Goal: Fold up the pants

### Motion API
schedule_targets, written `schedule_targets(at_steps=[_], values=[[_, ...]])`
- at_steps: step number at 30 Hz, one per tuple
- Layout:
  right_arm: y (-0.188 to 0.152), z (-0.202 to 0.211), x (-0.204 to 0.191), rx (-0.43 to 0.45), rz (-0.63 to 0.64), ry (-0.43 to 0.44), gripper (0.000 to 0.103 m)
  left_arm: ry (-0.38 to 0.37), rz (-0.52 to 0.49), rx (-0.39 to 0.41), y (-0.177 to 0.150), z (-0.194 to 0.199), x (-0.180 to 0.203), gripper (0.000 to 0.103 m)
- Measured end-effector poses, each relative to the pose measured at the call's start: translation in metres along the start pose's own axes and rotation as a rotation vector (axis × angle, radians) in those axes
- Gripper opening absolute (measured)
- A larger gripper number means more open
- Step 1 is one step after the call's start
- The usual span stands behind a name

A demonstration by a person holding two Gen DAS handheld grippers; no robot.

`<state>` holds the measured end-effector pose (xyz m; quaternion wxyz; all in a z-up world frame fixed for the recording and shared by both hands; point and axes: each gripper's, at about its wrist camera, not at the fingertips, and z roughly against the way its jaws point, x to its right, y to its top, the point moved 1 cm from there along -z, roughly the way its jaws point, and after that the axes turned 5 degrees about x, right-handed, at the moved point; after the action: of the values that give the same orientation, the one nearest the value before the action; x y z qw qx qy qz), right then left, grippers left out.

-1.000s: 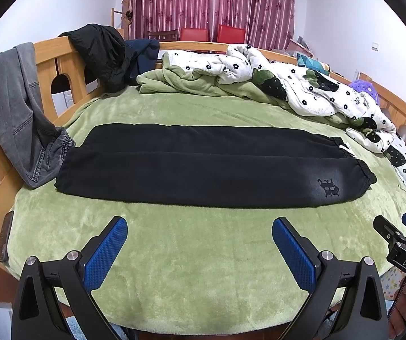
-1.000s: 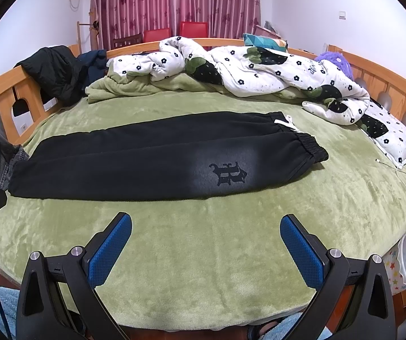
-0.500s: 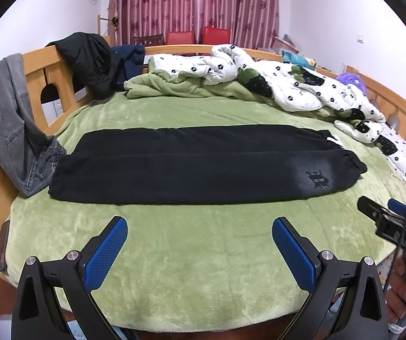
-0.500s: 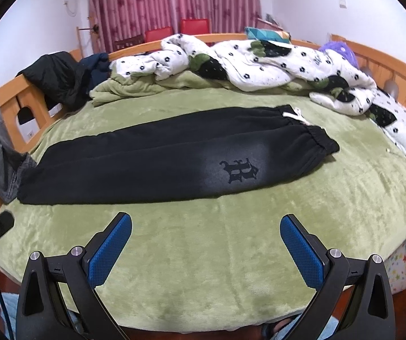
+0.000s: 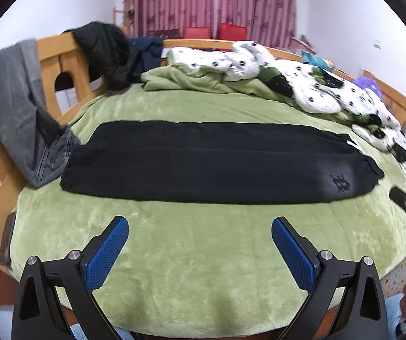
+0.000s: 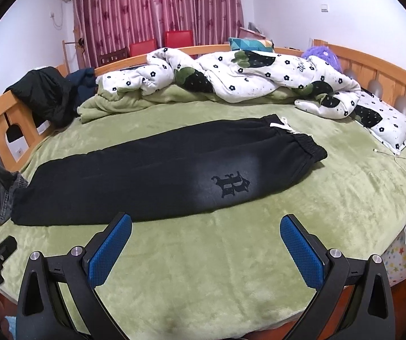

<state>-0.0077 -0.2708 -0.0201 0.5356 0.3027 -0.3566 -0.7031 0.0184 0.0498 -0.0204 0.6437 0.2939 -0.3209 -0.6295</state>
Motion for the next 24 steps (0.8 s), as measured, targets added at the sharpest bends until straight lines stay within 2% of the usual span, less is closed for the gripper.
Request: schedule_targets(at_steps=[2, 4, 6, 7, 8, 9, 14, 19, 21, 24], values=[[-0.001, -0.004, -0.001, 0.001, 0.005, 0.004, 0.103, -0.009, 0.030, -0.006, 0.005, -0.001, -0.007, 0.098], [0.001, -0.010, -0.002, -0.005, 0.003, 0.015, 0.103, -0.053, 0.050, 0.004, 0.013, -0.001, -0.009, 0.098], [0.005, -0.018, -0.005, -0.010, 0.014, 0.028, 0.103, -0.073, -0.017, 0.071, 0.016, -0.003, -0.005, 0.098], [0.007, -0.024, -0.007, -0.009, 0.028, 0.028, 0.103, -0.045, -0.066, 0.101, 0.015, -0.008, -0.003, 0.098], [0.009, -0.029, -0.009, -0.001, 0.049, 0.023, 0.103, 0.018, -0.094, 0.062, 0.017, -0.019, -0.002, 0.098], [0.011, -0.033, -0.011, 0.007, 0.064, 0.021, 0.103, 0.018, -0.096, 0.045, 0.018, -0.024, -0.003, 0.098], [0.030, -0.064, -0.012, 0.044, 0.074, 0.020, 0.103, -0.115, -0.045, -0.024, 0.031, -0.056, -0.006, 0.098], [0.049, -0.096, -0.001, 0.082, 0.014, 0.024, 0.103, -0.106, -0.005, -0.084, 0.035, -0.099, -0.003, 0.098], [0.047, -0.112, 0.006, 0.051, -0.001, 0.042, 0.103, -0.109, 0.016, -0.103, 0.024, -0.110, -0.001, 0.098], [0.033, -0.142, 0.022, -0.062, -0.048, 0.104, 0.100, -0.083, 0.052, -0.113, 0.017, -0.132, -0.006, 0.098]])
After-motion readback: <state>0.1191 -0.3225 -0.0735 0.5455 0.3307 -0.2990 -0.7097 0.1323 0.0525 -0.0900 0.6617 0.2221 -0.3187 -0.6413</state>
